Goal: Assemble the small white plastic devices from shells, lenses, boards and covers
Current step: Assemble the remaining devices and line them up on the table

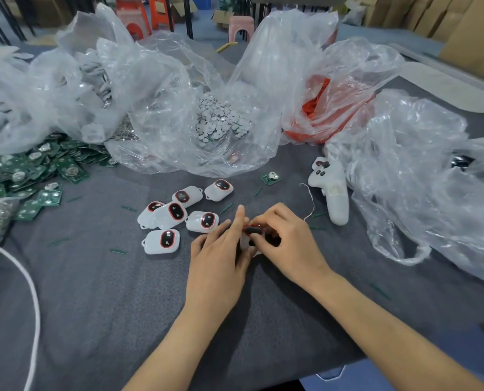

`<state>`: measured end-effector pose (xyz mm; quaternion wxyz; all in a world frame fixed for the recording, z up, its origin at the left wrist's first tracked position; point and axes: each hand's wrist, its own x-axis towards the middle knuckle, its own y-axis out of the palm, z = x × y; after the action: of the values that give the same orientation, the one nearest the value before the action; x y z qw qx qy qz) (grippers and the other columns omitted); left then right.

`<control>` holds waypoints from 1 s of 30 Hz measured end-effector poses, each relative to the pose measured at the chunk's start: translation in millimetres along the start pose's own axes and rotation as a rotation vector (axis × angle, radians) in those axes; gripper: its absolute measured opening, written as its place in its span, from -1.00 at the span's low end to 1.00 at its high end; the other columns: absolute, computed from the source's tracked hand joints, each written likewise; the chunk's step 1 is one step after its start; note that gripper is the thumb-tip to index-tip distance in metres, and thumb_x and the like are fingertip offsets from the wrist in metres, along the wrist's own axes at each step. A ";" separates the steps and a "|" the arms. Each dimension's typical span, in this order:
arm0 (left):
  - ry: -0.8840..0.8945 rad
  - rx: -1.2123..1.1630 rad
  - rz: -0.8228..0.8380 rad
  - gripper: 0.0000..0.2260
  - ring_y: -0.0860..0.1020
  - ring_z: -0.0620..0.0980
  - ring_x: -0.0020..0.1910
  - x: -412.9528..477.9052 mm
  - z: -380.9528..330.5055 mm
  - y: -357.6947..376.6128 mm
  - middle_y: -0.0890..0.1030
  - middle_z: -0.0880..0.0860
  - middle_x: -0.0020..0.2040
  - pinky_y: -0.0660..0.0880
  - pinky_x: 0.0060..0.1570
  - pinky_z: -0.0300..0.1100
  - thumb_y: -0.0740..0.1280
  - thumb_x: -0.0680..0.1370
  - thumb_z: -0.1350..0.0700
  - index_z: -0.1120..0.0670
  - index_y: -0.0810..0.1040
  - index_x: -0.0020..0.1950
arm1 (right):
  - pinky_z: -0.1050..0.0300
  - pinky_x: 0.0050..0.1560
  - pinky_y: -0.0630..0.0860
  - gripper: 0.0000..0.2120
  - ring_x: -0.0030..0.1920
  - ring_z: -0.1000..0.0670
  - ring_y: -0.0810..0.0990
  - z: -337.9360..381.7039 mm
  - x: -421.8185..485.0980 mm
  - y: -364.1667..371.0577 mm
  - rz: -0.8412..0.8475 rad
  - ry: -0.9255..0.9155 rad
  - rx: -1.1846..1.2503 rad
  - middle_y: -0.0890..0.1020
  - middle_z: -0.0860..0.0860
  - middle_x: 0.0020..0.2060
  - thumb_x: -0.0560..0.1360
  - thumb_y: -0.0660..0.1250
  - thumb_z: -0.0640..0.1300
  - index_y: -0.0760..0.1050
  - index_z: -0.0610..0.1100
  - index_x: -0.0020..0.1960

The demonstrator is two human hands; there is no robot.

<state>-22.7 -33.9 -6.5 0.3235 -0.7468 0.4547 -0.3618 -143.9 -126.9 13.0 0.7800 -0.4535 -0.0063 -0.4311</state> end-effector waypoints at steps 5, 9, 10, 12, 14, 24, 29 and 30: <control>-0.021 -0.027 -0.047 -0.40 0.16 -0.24 0.37 0.4 -1.3 -1.5 0.47 -0.17 0.35 -0.03 0.16 -0.39 0.35 0.54 -0.02 -0.09 0.19 0.53 | 0.03 -0.17 0.54 -0.86 -0.17 0.05 0.52 3.2 0.1 -0.4 -0.019 -0.045 0.012 0.51 0.02 -0.12 0.42 0.43 -0.24 0.57 -0.17 -0.02; -0.032 -0.041 -0.047 -0.42 0.18 -0.24 0.38 0.5 -2.3 -2.2 0.47 -0.22 0.33 -0.04 0.19 -0.40 0.34 0.54 -0.06 -0.12 0.20 0.52 | 0.21 -0.15 0.51 -0.85 -0.20 0.06 0.53 2.6 0.0 -2.4 -0.076 -0.006 0.054 0.54 -0.01 -0.14 0.38 0.45 -0.31 0.59 -0.20 -0.06; -0.036 -0.045 -0.047 -0.44 0.20 -0.23 0.39 0.4 -2.6 -2.6 0.46 -0.23 0.34 -0.04 0.20 -0.40 0.33 0.54 -0.07 -0.13 0.21 0.51 | 0.29 -0.14 0.48 -0.85 -0.20 0.07 0.53 2.2 0.3 -3.1 -0.083 0.008 0.062 0.55 -0.02 -0.15 0.37 0.46 -0.32 0.60 -0.21 -0.07; -0.036 -0.048 -0.050 -0.48 0.25 -0.21 0.39 0.5 -3.6 -3.3 0.46 -0.21 0.34 -0.01 0.22 -0.39 0.33 0.54 -0.07 -0.13 0.27 0.48 | 0.36 -0.13 0.44 -0.84 -0.19 0.09 0.53 1.5 0.9 -4.6 -0.065 0.030 0.070 0.56 -0.03 -0.16 0.36 0.47 -0.33 0.62 -0.21 -0.07; -0.041 -0.038 -0.050 -0.51 0.29 -0.17 0.40 0.4 -4.7 -4.5 0.46 -0.16 0.35 0.01 0.23 -0.36 0.33 0.54 -0.08 -0.10 0.32 0.45 | 0.38 -0.14 0.43 -0.84 -0.20 0.11 0.52 1.9 1.1 -5.4 -0.036 0.044 0.084 0.56 -0.02 -0.17 0.37 0.47 -0.33 0.63 -0.20 -0.06; -0.057 -0.024 -0.056 -0.59 0.29 -0.15 0.40 -0.7 -5.4 -5.8 0.45 -0.16 0.36 0.12 0.28 -0.22 0.35 0.52 -0.10 -0.06 0.47 0.35 | 0.48 -0.17 0.36 -0.83 -0.25 0.22 0.49 3.1 3.7 -3.9 0.003 0.078 0.092 0.53 0.04 -0.19 0.37 0.49 -0.29 0.66 -0.19 -0.04; -0.048 -0.066 -0.080 -0.63 0.36 -0.10 0.35 -2.3 -6.8 -7.2 0.53 -0.13 0.26 0.17 0.24 -0.21 0.40 0.49 -0.05 -0.03 0.52 0.28 | 0.48 -0.19 0.37 -0.85 -0.26 0.19 0.51 2.6 5.6 -4.0 0.014 0.100 0.118 0.55 0.04 -0.20 0.36 0.50 -0.30 0.67 -0.19 -0.07; -0.044 -0.071 -0.085 -0.64 0.37 -0.10 0.35 -2.0 -6.7 -7.2 0.54 -0.12 0.26 0.18 0.25 -0.20 0.41 0.49 -0.04 -0.02 0.54 0.27 | 0.48 -0.20 0.38 -0.85 -0.26 0.20 0.52 2.4 5.7 -4.1 0.016 0.100 0.124 0.55 0.03 -0.20 0.36 0.50 -0.30 0.67 -0.19 -0.08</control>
<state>-25.8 -30.4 2.3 0.2910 -0.7842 0.4281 -0.3423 -142.2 -129.9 19.6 0.8093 -0.3822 0.0097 -0.4460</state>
